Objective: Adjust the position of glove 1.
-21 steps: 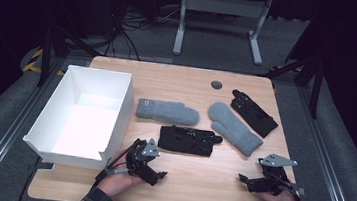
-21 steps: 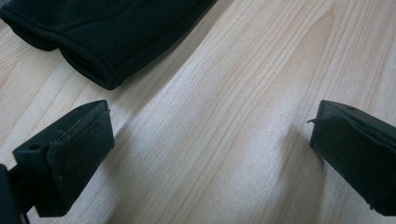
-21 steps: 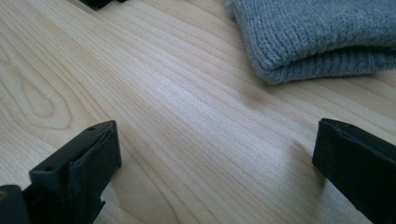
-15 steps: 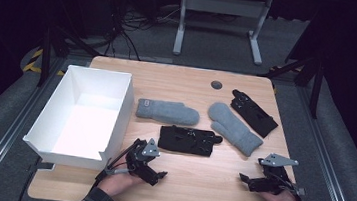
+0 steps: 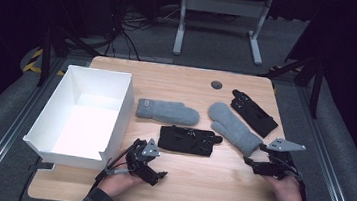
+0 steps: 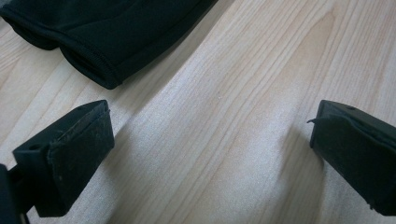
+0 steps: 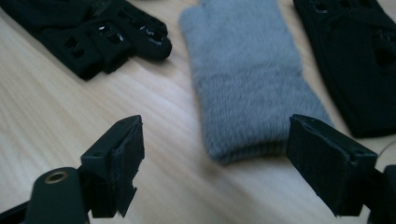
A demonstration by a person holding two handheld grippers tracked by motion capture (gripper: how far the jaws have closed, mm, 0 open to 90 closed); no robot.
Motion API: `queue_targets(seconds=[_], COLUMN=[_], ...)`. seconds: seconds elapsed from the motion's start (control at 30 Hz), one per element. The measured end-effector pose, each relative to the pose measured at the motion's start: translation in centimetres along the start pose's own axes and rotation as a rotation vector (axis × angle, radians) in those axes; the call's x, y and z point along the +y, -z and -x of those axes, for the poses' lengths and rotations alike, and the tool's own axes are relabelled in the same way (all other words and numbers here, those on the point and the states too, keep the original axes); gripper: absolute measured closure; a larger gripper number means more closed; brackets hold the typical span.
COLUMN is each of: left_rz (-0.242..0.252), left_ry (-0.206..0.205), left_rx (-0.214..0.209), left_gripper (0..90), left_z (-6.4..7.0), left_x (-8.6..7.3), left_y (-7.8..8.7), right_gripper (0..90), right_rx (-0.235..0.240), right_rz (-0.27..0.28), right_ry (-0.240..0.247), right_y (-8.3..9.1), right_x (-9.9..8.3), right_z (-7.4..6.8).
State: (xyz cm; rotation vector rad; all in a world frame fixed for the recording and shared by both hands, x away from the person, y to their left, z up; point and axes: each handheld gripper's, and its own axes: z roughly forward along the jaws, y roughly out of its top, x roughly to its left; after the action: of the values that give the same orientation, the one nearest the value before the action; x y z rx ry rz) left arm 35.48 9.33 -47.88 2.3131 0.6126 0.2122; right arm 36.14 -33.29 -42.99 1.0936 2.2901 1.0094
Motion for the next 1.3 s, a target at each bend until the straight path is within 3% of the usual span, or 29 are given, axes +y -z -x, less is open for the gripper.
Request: queue_targets(seconds=[0.57, 0.7, 0.97, 1.03, 1.13, 1.3], left_rz=[-0.001, 0.002, 0.002, 0.002, 0.0, 0.0], left_ry=[-0.002, -0.005, -0.005, -0.004, -0.004, -0.003], left_rx=[-0.001, -0.001, -0.002, -0.001, 0.0, 0.002], left_gripper=[0.0, 0.0, 0.0, 0.1, 0.1, 0.1], left_z=[0.0, 0.0, 0.0, 0.0, 0.0, -0.1], left_x=[0.0, 0.0, 0.0, 0.0, 0.0, 0.1], left_y=[0.0, 0.0, 0.0, 0.0, 0.0, -0.1], right_gripper=[29.4, 31.7, 34.8, 37.1, 40.6, 54.6], right_rx=[0.047, 0.054, 0.062, 0.067, 0.075, 0.065], right_rz=[-0.004, 0.014, -0.032, -0.027, -0.063, -0.093], right_ry=[-0.008, -0.017, -0.012, -0.014, -0.012, 0.008], right_y=[-4.2, -5.3, -6.8, -7.0, -7.7, -7.8], right_x=[4.1, 4.4, 4.4, 4.6, 4.6, 4.5], right_z=[3.3, 3.7, 3.9, 3.9, 3.9, 4.0])
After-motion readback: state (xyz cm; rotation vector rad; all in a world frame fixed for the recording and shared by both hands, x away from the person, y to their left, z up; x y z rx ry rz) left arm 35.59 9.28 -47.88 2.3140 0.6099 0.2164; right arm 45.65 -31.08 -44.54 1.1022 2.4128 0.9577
